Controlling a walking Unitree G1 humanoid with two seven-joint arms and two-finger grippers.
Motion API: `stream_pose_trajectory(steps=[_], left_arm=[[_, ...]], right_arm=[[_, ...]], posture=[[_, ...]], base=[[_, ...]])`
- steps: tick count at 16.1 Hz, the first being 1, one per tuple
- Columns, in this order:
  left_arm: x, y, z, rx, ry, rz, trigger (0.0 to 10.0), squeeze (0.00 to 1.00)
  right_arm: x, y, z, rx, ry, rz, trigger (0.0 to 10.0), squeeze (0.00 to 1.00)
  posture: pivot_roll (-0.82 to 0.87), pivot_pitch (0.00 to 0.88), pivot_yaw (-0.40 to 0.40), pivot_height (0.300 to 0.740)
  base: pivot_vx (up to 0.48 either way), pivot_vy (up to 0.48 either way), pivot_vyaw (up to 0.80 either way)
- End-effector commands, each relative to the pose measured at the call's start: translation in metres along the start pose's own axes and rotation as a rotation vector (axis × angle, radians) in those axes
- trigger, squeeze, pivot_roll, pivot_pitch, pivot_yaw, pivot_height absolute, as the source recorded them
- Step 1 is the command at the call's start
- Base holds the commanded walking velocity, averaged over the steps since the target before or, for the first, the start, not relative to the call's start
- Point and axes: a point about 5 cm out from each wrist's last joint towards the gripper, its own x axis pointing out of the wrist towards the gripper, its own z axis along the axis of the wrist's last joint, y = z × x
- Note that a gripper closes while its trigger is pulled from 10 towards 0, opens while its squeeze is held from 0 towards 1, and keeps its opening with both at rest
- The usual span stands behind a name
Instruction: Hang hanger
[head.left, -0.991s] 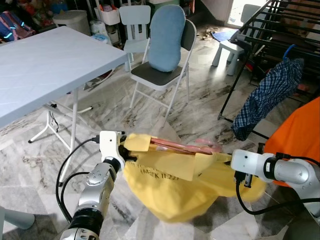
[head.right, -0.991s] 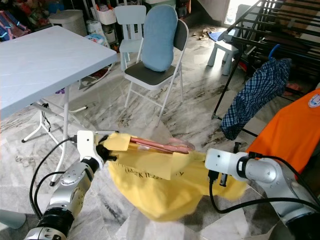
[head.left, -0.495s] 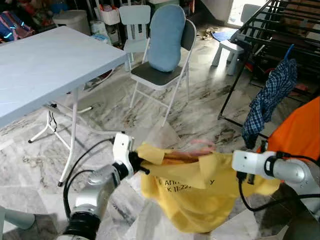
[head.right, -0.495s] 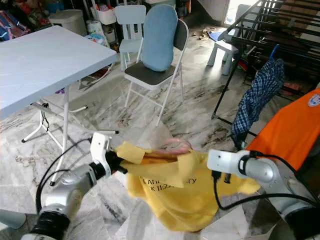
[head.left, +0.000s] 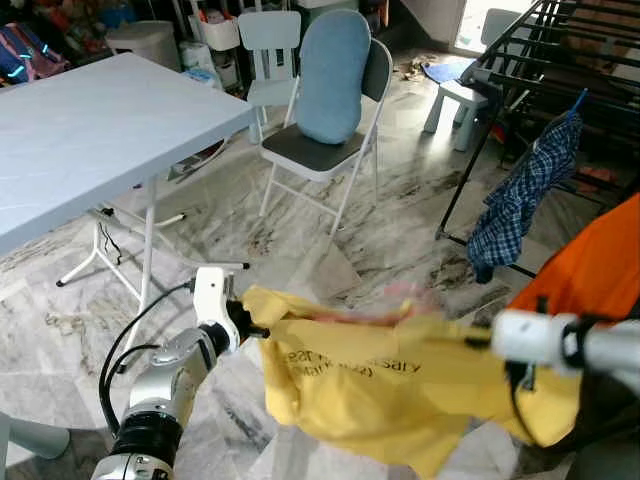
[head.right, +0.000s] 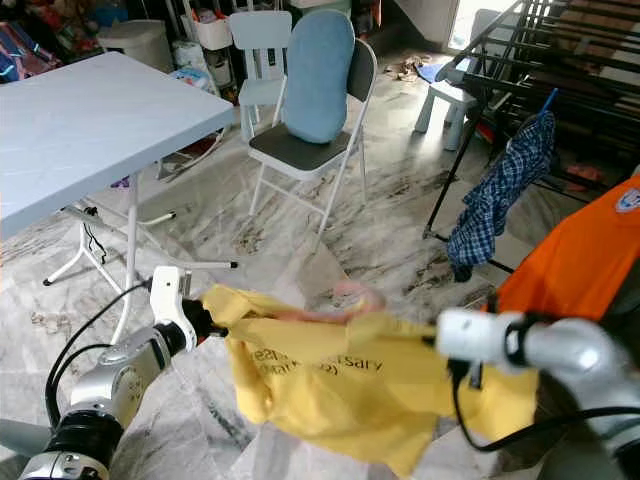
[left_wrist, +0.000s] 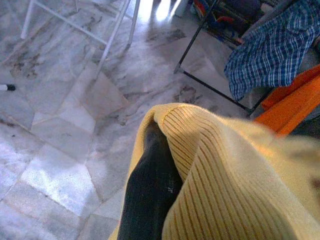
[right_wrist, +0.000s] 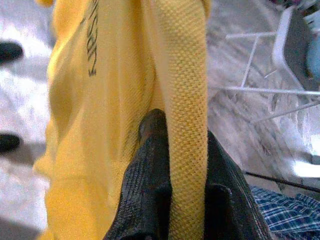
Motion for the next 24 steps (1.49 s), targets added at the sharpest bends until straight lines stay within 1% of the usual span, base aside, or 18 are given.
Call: stream_pose_trajectory(steps=[1,2,3,4,6,8,10,12,13,14,15,16,17,18,20,21,23,24], left_arm=[[-0.006,0.016,0.003,0.008,-0.006,0.077,0.0,0.0],[-0.006,0.015,0.001,0.005,0.002,0.074,0.0,0.0],[-0.004,0.013,-0.005,-0.001,0.016,0.081,0.0,0.0],[-0.003,0.013,-0.006,-0.004,0.018,0.085,0.0,0.0],[-0.002,0.012,-0.012,-0.037,0.034,0.089,0.0,0.0],[-0.002,0.013,-0.016,-0.028,0.042,0.102,0.0,0.0],[0.001,0.001,-0.024,-0.004,0.068,0.053,0.0,0.0],[0.007,-0.027,-0.036,0.089,0.093,-0.051,0.0,0.0],[0.008,-0.037,-0.038,0.127,0.088,-0.096,0.0,0.0],[0.009,-0.044,-0.04,0.184,0.085,-0.102,4.5,0.06],[0.009,-0.049,-0.039,0.207,0.065,-0.14,10.0,1.0],[0.007,-0.057,-0.036,0.29,0.027,-0.192,10.0,1.0],[0.004,-0.058,-0.036,0.354,0.018,-0.222,10.0,1.0],[0.003,-0.057,-0.036,0.361,0.021,-0.224,10.0,1.0],[-0.005,-0.049,-0.036,0.436,0.041,-0.244,10.0,1.0],[-0.008,-0.051,-0.034,0.445,0.03,-0.282,10.0,1.0],[-0.018,-0.061,-0.032,0.509,0.019,-0.402,10.0,1.0],[-0.019,-0.064,-0.029,0.54,-0.015,-0.427,10.0,1.0]], right_arm=[[-0.018,-0.015,0.001,0.032,-0.006,-0.041,10.0,0.0],[-0.021,-0.018,0.003,0.039,-0.018,-0.052,10.0,0.0],[-0.027,-0.027,0.01,0.073,-0.072,-0.077,10.0,0.0],[-0.029,-0.029,0.012,0.082,-0.087,-0.075,10.0,0.0],[-0.036,-0.039,0.023,0.141,-0.179,-0.1,10.0,0.0],[-0.04,-0.05,0.032,0.187,-0.253,-0.158,10.0,0.0],[-0.035,-0.061,0.04,0.237,-0.327,-0.248,10.0,0.0],[-0.015,-0.066,0.045,0.268,-0.338,-0.365,10.0,0.0],[-0.007,-0.062,0.047,0.277,-0.337,-0.37,10.0,0.0],[0.004,-0.057,0.048,0.27,-0.309,-0.378,10.0,0.0],[0.011,-0.053,0.05,0.271,-0.308,-0.368,10.0,0.0],[0.023,-0.045,0.052,0.261,-0.299,-0.337,10.0,0.0],[0.031,-0.041,0.051,0.249,-0.27,-0.327,10.0,0.0],[0.033,-0.041,0.05,0.251,-0.265,-0.329,10.0,0.0],[0.042,-0.041,0.046,0.251,-0.232,-0.337,10.0,0.0],[0.046,-0.042,0.044,0.246,-0.218,-0.339,10.0,0.0],[0.055,-0.042,0.039,0.195,-0.165,-0.338,10.0,0.0],[0.059,-0.041,0.033,0.165,-0.125,-0.306,10.0,0.0]], posture=[[-0.31,0.0,0.043,0.74],[-0.32,0.0,0.045,0.74],[-0.32,0.0,0.047,0.74],[-0.32,0.0,0.046,0.74],[-0.31,0.0,0.046,0.74],[-0.31,0.0,0.046,0.74],[-0.31,0.0,0.044,0.74],[-0.3,0.0,0.042,0.74],[-0.3,0.0,0.043,0.74],[-0.3,0.0,0.045,0.74],[-0.29,0.0,0.044,0.74],[-0.29,0.0,0.045,0.74],[-0.28,0.0,0.044,0.74],[-0.28,0.0,0.044,0.74],[-0.27,0.0,0.051,0.74],[-0.26,0.0,0.054,0.74],[-0.25,0.0,0.056,0.74],[-0.25,0.0,0.058,0.74]], base=[[0.0,0.0,0.0],[0.0,0.0,0.0],[0.0,0.0,0.0],[0.0,0.0,0.0],[0.0,0.0,0.0],[0.0,0.0,0.0],[0.0,0.0,0.0],[0.0,0.0,0.0],[0.0,0.0,0.0],[0.0,0.0,0.0],[0.0,0.0,0.0],[0.0,0.0,0.0],[0.0,0.0,0.0],[0.0,0.0,0.0],[0.0,0.0,0.0],[0.0,0.0,0.0],[0.0,0.0,0.0],[0.0,0.0,0.0]])
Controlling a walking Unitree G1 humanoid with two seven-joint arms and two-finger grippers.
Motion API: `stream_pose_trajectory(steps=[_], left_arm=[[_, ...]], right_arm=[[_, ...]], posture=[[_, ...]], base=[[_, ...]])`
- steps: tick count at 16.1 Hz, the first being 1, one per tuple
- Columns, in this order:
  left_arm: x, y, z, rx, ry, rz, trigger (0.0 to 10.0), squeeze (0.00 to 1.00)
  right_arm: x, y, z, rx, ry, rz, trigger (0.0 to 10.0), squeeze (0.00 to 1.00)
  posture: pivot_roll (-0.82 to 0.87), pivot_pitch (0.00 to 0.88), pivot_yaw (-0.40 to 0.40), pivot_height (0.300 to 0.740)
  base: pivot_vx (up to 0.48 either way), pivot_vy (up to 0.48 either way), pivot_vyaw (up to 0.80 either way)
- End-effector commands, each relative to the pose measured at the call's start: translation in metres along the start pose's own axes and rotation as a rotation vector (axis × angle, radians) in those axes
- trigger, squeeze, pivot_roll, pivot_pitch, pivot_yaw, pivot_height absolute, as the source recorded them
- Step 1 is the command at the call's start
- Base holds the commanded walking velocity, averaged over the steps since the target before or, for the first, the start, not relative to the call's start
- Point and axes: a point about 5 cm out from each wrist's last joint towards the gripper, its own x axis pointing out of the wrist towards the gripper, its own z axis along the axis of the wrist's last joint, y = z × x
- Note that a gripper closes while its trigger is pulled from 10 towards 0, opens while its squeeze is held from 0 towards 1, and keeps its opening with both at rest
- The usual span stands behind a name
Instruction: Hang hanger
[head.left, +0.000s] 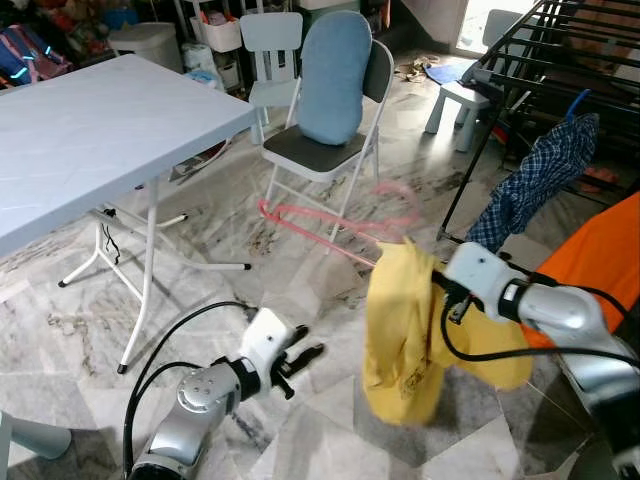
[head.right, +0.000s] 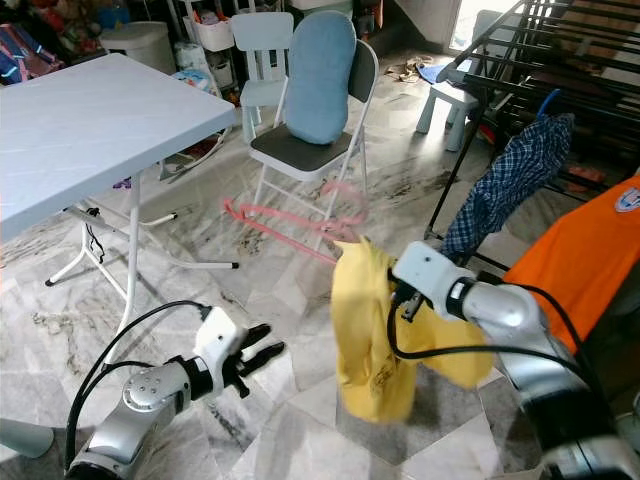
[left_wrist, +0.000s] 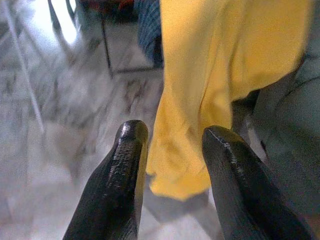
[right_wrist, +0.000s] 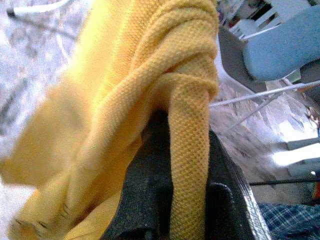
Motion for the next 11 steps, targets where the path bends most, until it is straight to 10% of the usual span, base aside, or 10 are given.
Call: stream_pose_trajectory(steps=[1,11], left_arm=[[-0.003,0.001,0.006,0.036,-0.022,-0.018,10.0,1.0],[-0.027,0.001,0.021,0.144,-0.036,-0.155,10.0,1.0]], right_arm=[[0.002,-0.007,0.004,-0.08,0.002,-0.007,10.0,0.0],[0.008,0.015,-0.023,-0.159,0.116,0.3,10.0,0.0]], posture=[[-0.24,0.0,0.058,0.74],[-0.24,0.0,0.037,0.74]], base=[[0.0,0.0,0.0],[0.0,0.0,0.0]])
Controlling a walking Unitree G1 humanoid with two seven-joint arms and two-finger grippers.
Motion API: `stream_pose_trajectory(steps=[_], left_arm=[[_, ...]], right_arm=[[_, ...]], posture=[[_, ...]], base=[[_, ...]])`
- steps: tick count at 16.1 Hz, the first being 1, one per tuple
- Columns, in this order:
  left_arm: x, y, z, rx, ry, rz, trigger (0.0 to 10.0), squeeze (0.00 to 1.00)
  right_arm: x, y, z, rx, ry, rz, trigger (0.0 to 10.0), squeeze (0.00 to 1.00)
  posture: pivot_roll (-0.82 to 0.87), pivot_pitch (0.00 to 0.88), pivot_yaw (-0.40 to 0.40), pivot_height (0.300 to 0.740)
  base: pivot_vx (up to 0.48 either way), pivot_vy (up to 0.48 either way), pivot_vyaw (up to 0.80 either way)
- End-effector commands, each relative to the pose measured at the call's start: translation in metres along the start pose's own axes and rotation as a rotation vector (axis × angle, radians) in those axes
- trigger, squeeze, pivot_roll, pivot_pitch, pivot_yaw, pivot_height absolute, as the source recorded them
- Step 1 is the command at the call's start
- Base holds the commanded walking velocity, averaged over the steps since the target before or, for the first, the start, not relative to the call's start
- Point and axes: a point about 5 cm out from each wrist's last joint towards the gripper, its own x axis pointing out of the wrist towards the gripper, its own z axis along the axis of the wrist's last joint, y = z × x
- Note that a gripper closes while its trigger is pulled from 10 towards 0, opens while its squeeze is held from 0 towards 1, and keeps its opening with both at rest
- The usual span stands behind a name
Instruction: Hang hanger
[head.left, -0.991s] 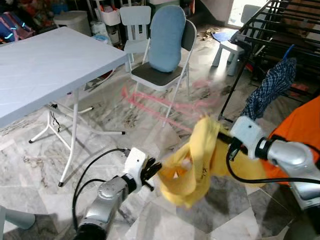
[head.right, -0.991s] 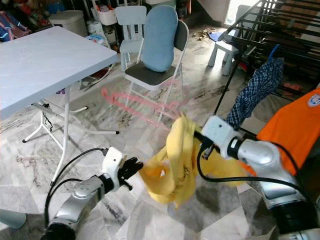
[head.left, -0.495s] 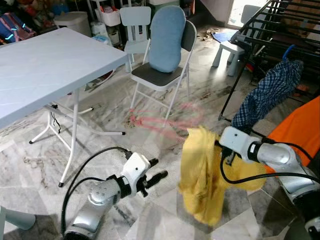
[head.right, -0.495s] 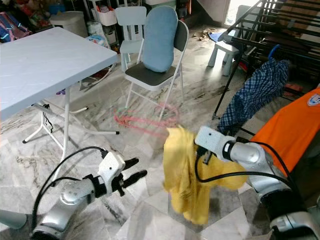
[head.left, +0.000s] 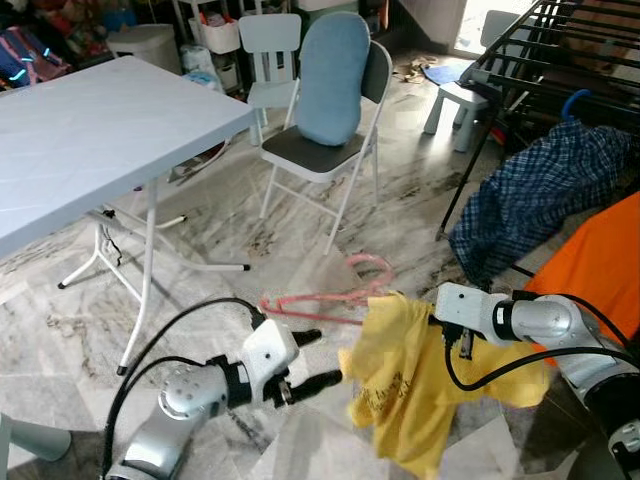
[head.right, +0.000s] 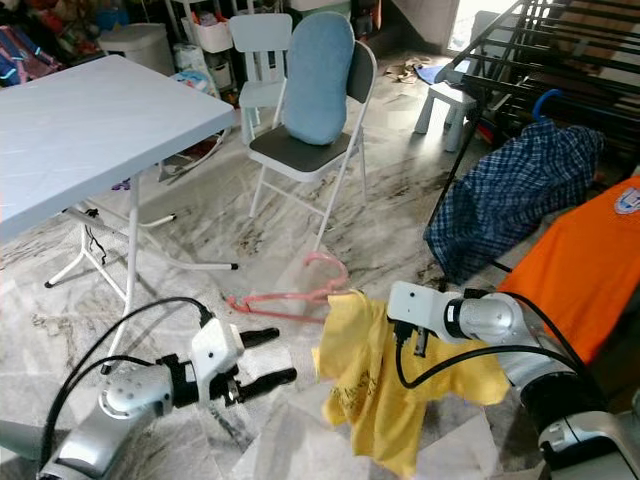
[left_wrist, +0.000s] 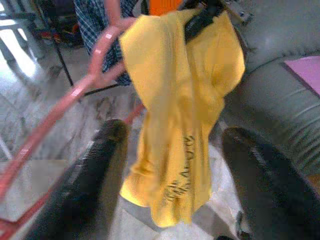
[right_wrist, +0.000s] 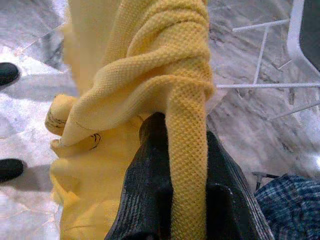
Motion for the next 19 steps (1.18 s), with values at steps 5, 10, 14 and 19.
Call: stream_pose_trajectory(steps=[5,10,14,19], left_arm=[[-0.015,0.027,0.003,0.066,0.021,0.1,10.0,1.0],[-0.023,0.037,-0.003,0.11,0.074,0.081,10.0,1.0],[-0.023,0.056,0.008,0.175,0.037,0.153,10.0,1.0],[-0.018,0.071,0.026,0.232,-0.045,0.227,10.0,0.0]], right_arm=[[-0.007,-0.006,0.01,-0.075,-0.084,0.029,10.0,0.0],[-0.014,-0.012,0.031,-0.146,-0.184,0.072,10.0,0.0],[-0.017,-0.015,0.043,-0.194,-0.235,0.064,10.0,0.0],[-0.014,-0.025,0.047,-0.235,-0.219,-0.012,10.0,0.0]], posture=[[-0.25,0.0,0.036,0.74],[-0.25,0.0,0.039,0.74],[-0.26,0.0,0.038,0.74],[-0.26,0.0,0.032,0.74]], base=[[0.0,0.0,0.0],[0.0,0.0,0.0],[0.0,0.0,0.0],[0.0,0.0,0.0]])
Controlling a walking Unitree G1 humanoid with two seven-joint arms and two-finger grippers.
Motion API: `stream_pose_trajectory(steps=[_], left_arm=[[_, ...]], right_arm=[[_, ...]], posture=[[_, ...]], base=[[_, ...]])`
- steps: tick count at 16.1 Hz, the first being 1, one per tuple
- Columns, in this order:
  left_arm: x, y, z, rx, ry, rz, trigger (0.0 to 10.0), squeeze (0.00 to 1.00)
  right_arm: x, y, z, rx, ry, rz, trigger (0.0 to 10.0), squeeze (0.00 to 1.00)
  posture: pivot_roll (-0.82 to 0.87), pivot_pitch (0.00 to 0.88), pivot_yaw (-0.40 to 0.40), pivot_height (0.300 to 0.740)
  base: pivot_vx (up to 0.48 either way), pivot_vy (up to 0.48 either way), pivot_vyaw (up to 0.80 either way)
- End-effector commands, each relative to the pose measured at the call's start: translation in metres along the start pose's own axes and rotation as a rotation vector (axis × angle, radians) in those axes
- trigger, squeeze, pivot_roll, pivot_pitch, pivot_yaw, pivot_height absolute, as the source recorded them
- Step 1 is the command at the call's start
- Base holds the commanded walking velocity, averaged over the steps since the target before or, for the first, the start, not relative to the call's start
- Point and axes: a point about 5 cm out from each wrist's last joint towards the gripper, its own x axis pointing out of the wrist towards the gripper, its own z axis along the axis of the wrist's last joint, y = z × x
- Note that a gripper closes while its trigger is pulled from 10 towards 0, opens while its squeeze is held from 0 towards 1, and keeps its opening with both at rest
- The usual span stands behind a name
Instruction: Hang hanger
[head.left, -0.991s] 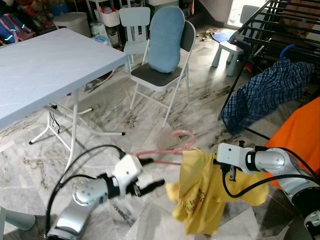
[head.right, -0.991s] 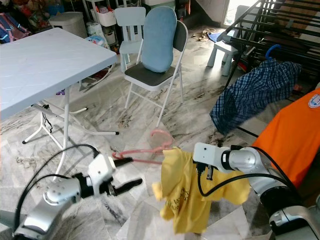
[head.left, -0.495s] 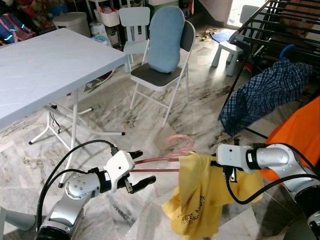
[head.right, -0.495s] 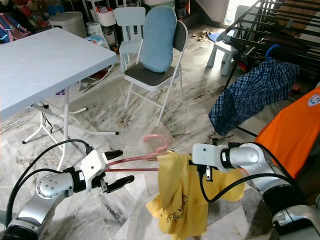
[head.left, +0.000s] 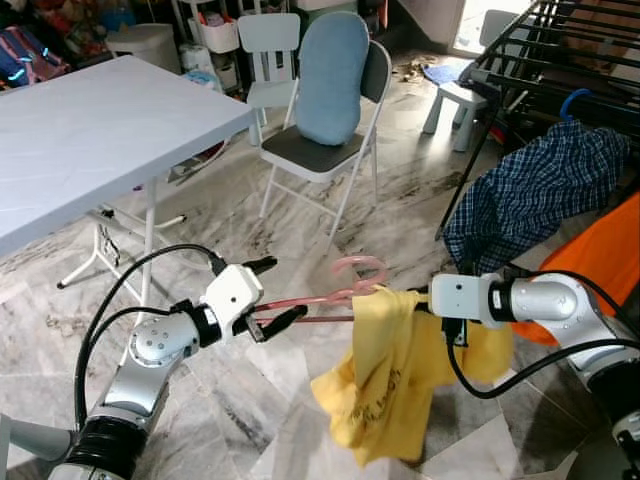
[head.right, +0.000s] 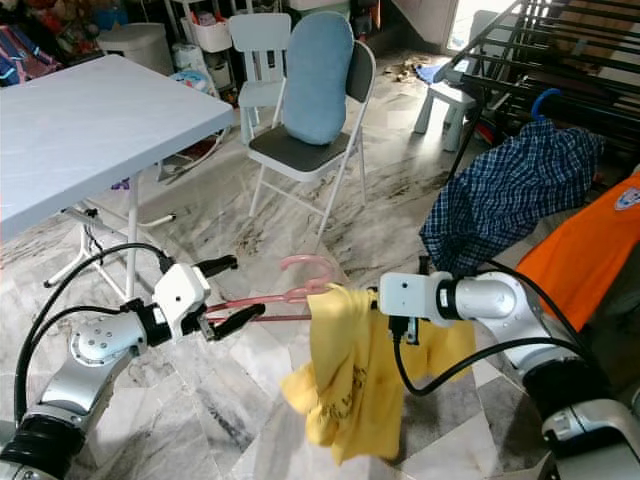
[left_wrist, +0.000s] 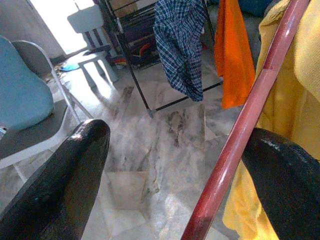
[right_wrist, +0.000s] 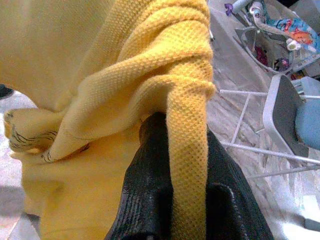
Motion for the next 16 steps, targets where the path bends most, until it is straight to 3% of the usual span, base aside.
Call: stream_pose_trajectory(steps=[1,4,5,6,7,11,16], left_arm=[[0.0,0.003,0.001,0.022,0.004,-0.011,10.0,0.0],[0.003,-0.005,-0.003,0.033,0.021,-0.087,10.0,0.0],[0.004,-0.006,-0.003,0.025,0.016,-0.117,5.6,0.0],[0.005,-0.006,-0.001,0.017,0.007,-0.139,1.9,0.0],[0.006,-0.005,0.0,0.013,0.003,-0.156,0.4,0.0],[0.006,-0.001,0.004,-0.003,-0.017,-0.189,0.0,0.0],[0.004,-0.002,0.006,-0.047,-0.051,-0.252,0.0,0.0]], right_arm=[[-0.001,-0.012,0.01,-0.033,-0.044,-0.041,10.0,0.0],[-0.003,-0.016,0.022,-0.059,-0.108,-0.024,10.0,0.0],[-0.006,-0.015,0.024,-0.075,-0.12,-0.002,10.0,0.0],[-0.008,-0.014,0.025,-0.091,-0.125,0.018,10.0,0.0],[-0.01,-0.013,0.026,-0.109,-0.125,0.034,10.0,0.0],[-0.019,-0.013,0.021,-0.142,-0.101,0.071,10.0,0.0],[-0.018,-0.015,0.025,-0.151,-0.114,0.072,10.0,0.0]], posture=[[-0.26,0.0,0.033,0.74],[-0.27,0.0,0.033,0.74],[-0.27,0.0,0.033,0.74],[-0.27,0.0,0.034,0.74],[-0.27,0.0,0.035,0.74],[-0.27,0.0,0.04,0.74],[-0.27,0.0,0.04,0.74]], base=[[0.0,0.0,0.0],[0.0,0.0,0.0],[0.0,0.0,0.0],[0.0,0.0,0.0],[0.0,0.0,0.0],[0.0,0.0,0.0],[0.0,0.0,0.0]])
